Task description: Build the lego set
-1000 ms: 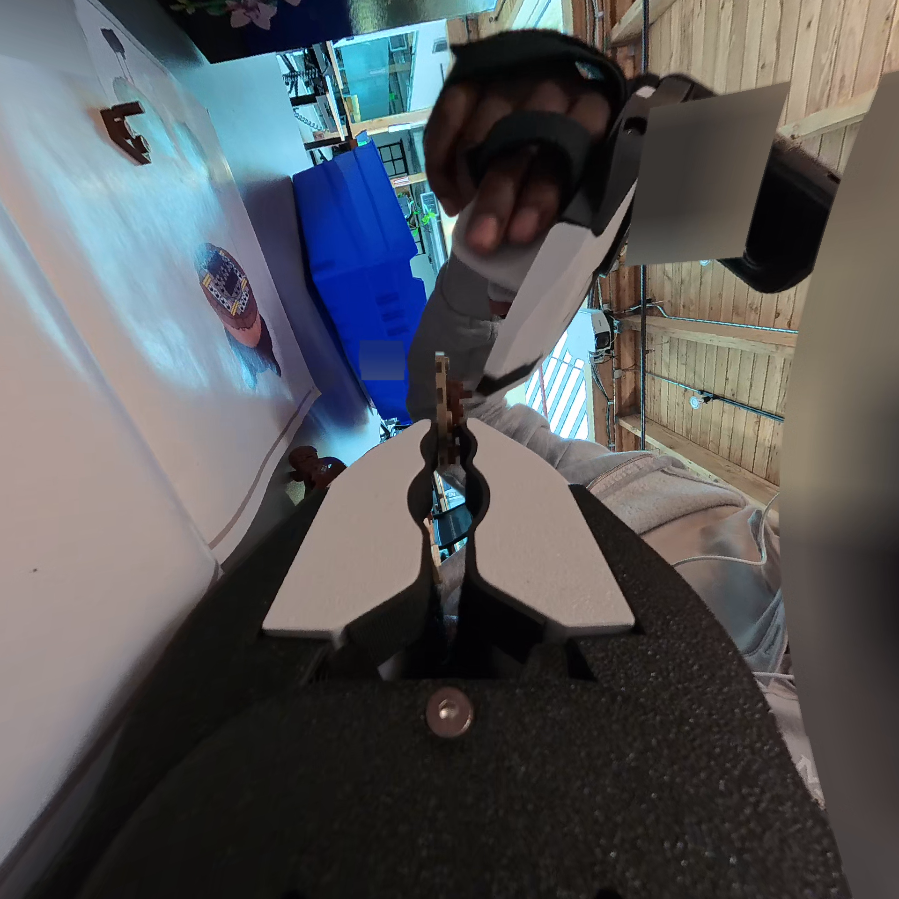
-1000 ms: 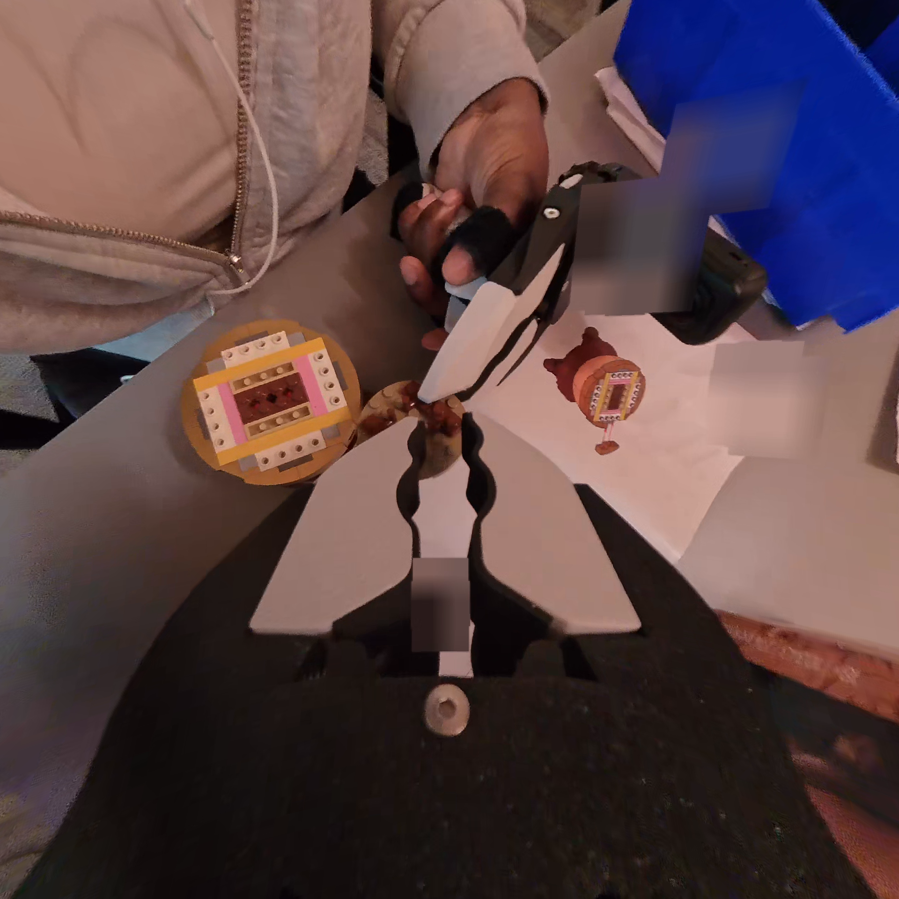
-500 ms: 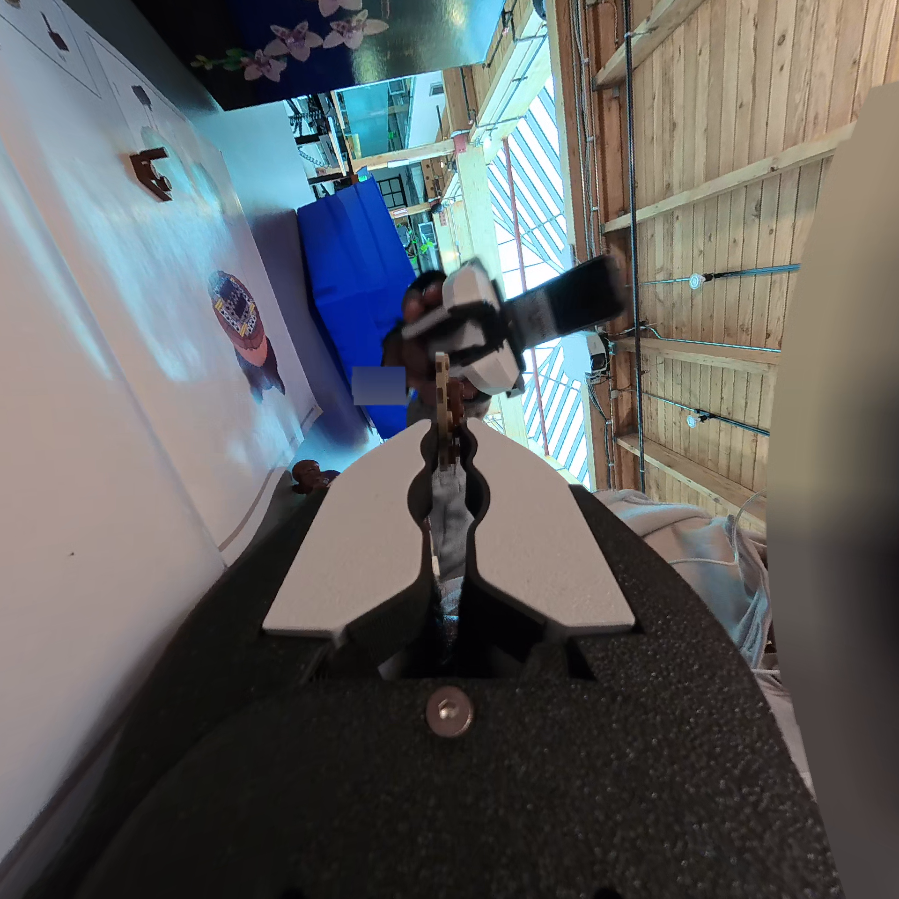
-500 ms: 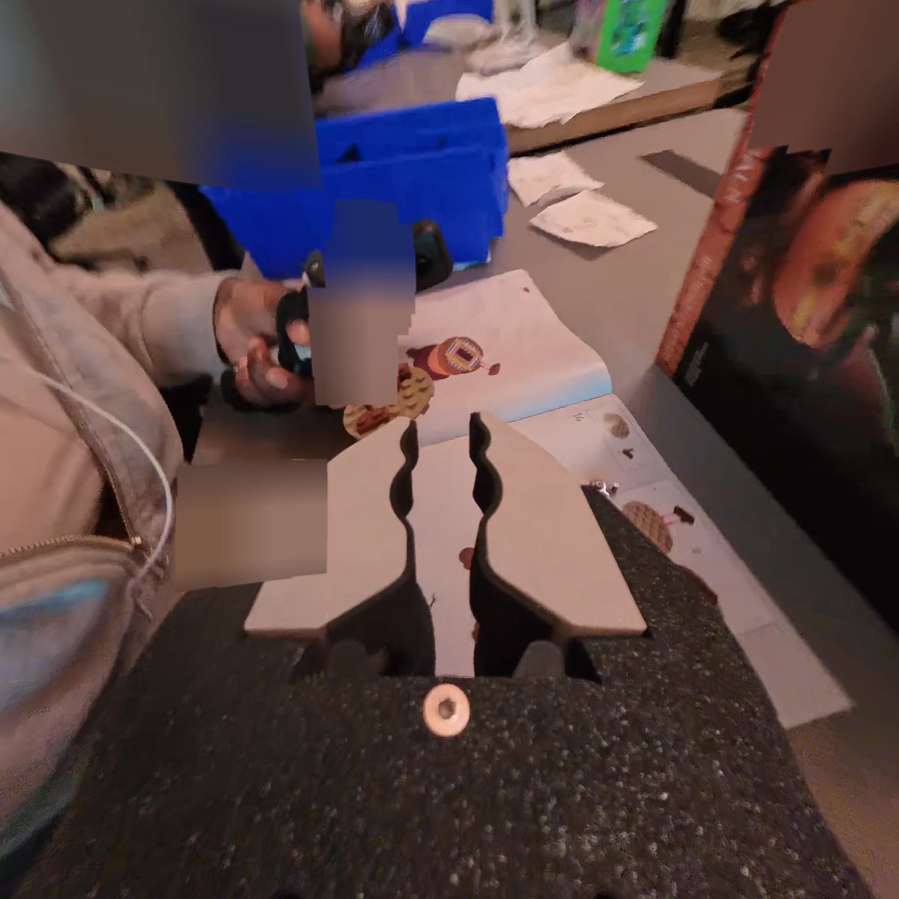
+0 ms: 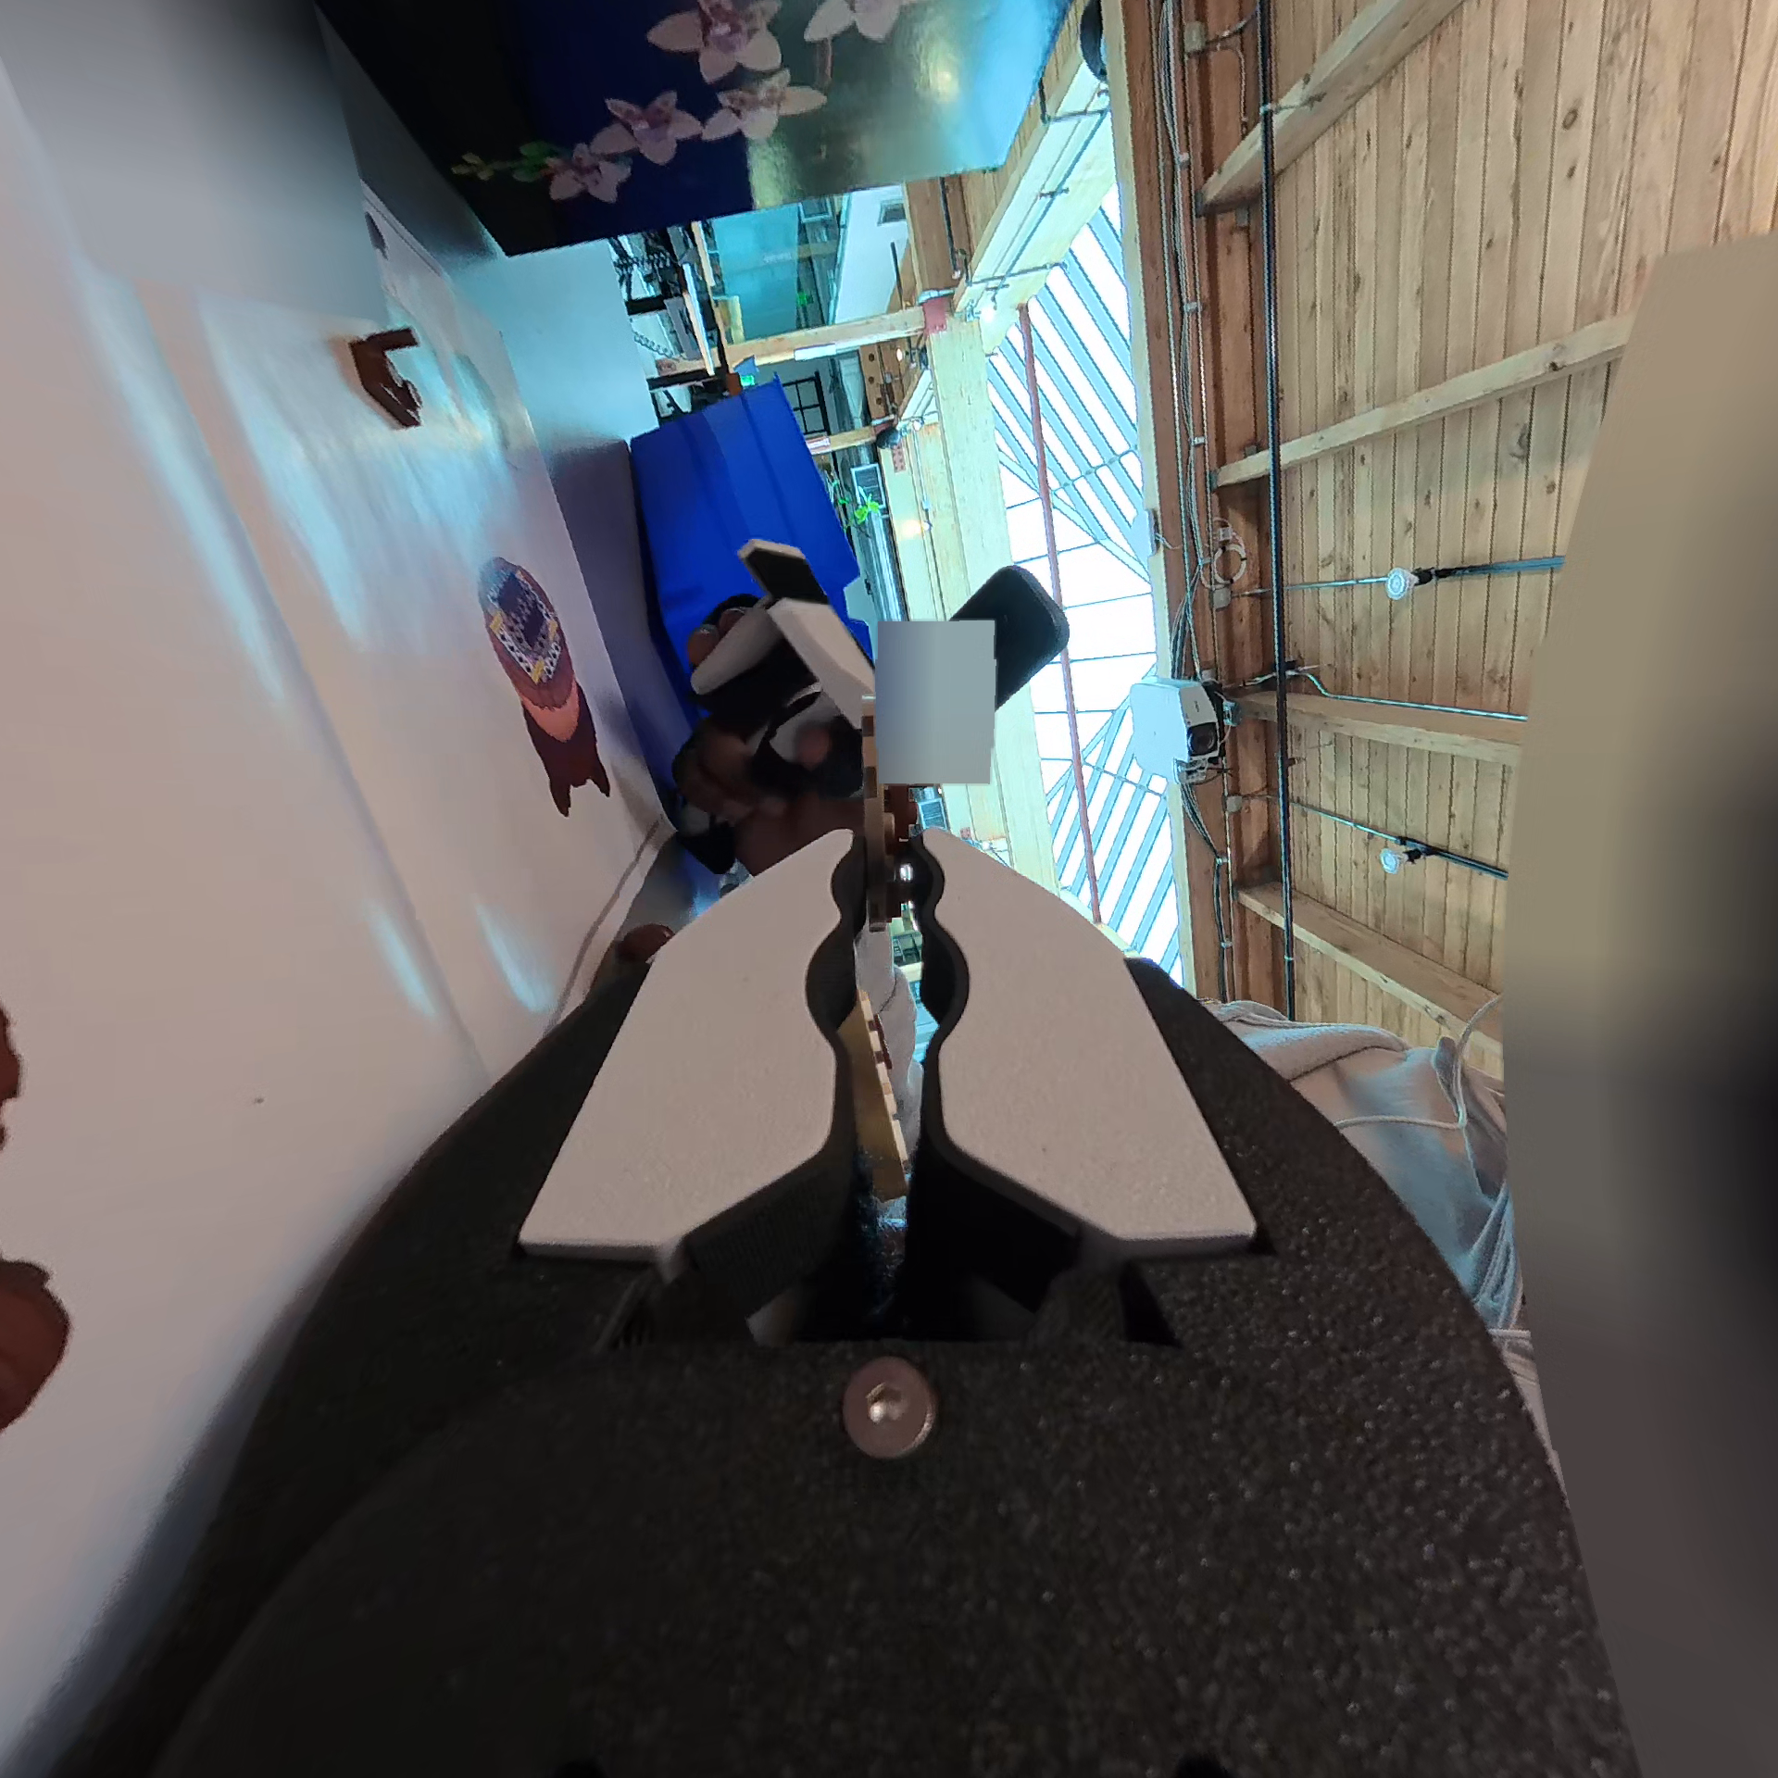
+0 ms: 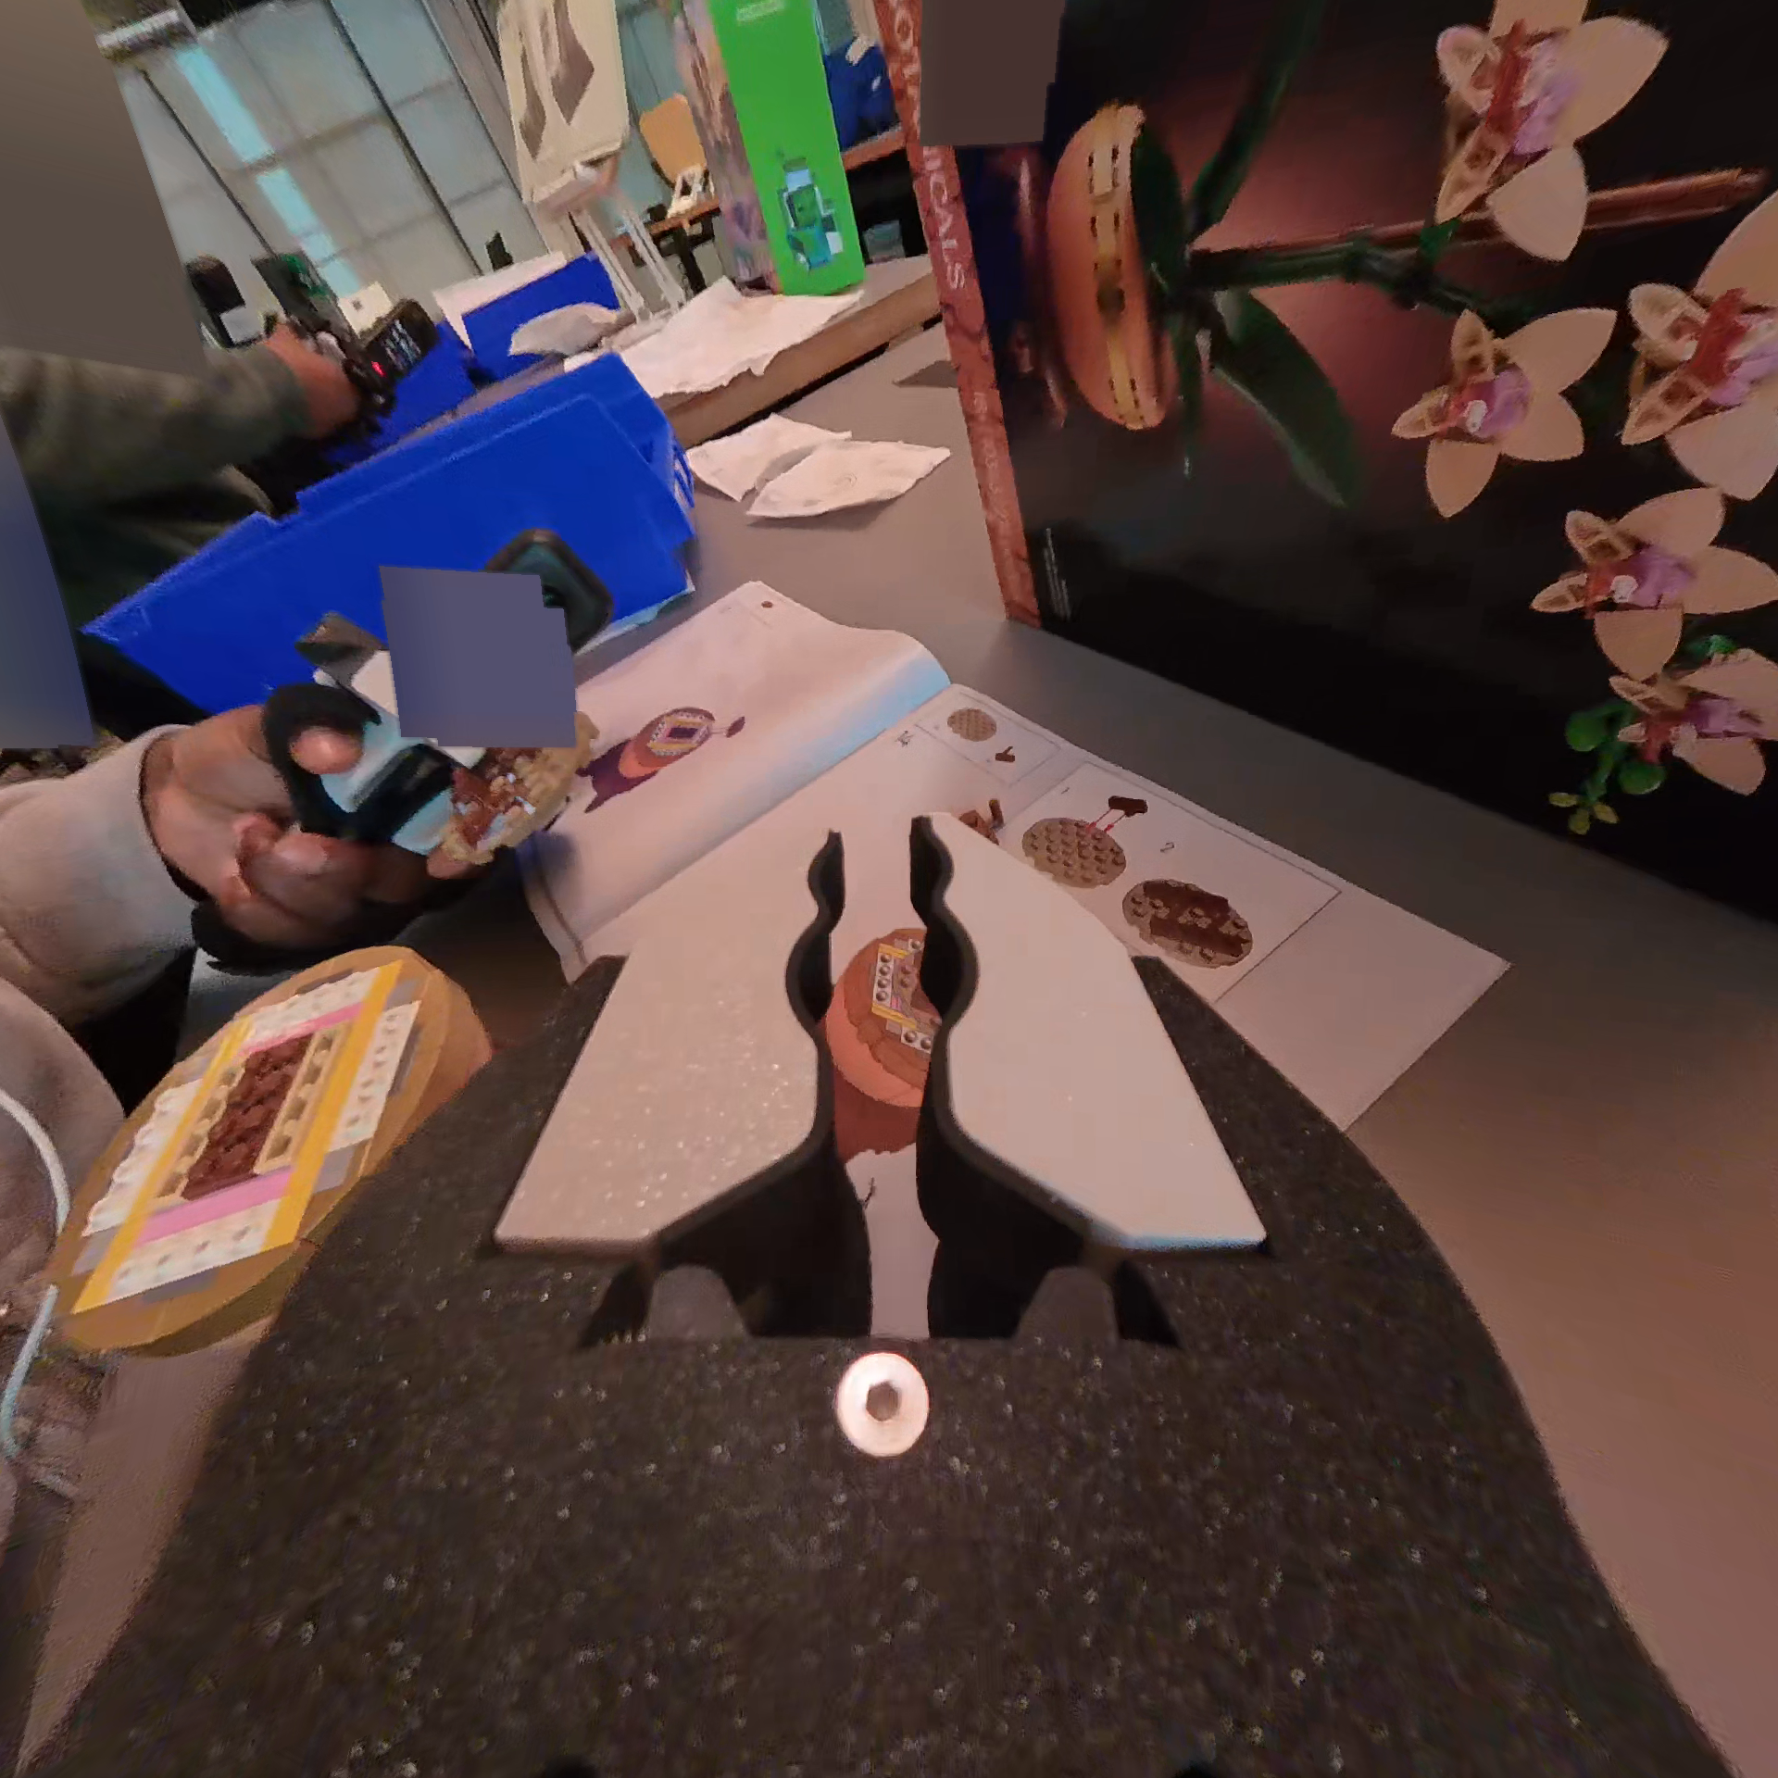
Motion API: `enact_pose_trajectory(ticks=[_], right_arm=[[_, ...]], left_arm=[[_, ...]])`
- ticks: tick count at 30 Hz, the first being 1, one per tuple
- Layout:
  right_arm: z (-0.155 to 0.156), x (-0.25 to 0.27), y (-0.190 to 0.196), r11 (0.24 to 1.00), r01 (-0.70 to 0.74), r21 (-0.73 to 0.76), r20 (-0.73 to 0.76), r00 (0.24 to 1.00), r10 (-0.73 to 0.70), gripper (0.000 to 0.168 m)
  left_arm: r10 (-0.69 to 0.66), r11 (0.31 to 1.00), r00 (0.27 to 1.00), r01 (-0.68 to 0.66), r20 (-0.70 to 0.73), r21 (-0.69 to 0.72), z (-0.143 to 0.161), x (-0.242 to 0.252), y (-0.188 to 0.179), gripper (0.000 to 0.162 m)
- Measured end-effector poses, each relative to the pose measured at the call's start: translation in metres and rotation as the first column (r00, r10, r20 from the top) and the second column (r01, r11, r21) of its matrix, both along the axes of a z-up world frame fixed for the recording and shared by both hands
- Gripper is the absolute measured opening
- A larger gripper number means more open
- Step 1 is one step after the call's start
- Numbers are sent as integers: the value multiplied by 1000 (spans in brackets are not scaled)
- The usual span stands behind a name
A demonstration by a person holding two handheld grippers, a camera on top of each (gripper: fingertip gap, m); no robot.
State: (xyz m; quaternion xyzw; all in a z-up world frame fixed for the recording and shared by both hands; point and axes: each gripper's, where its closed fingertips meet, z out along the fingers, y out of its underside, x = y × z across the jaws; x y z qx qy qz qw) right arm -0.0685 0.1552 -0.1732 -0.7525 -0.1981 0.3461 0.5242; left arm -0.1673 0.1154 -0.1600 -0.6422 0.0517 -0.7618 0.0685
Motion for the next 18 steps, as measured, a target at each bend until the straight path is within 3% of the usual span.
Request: enact_pose_trajectory(ticks=[7,18], right_arm=[[7,-2,0,995,-19,98,62,998,13,14],[-2,-6,-1,998,-44,37,57,998,42,10]], left_arm=[[17,1000,1000,-17,-13,-7,-6,-1,4,7],[23,1000,1000,-23,-13,-13,-9,-1,5,7]])
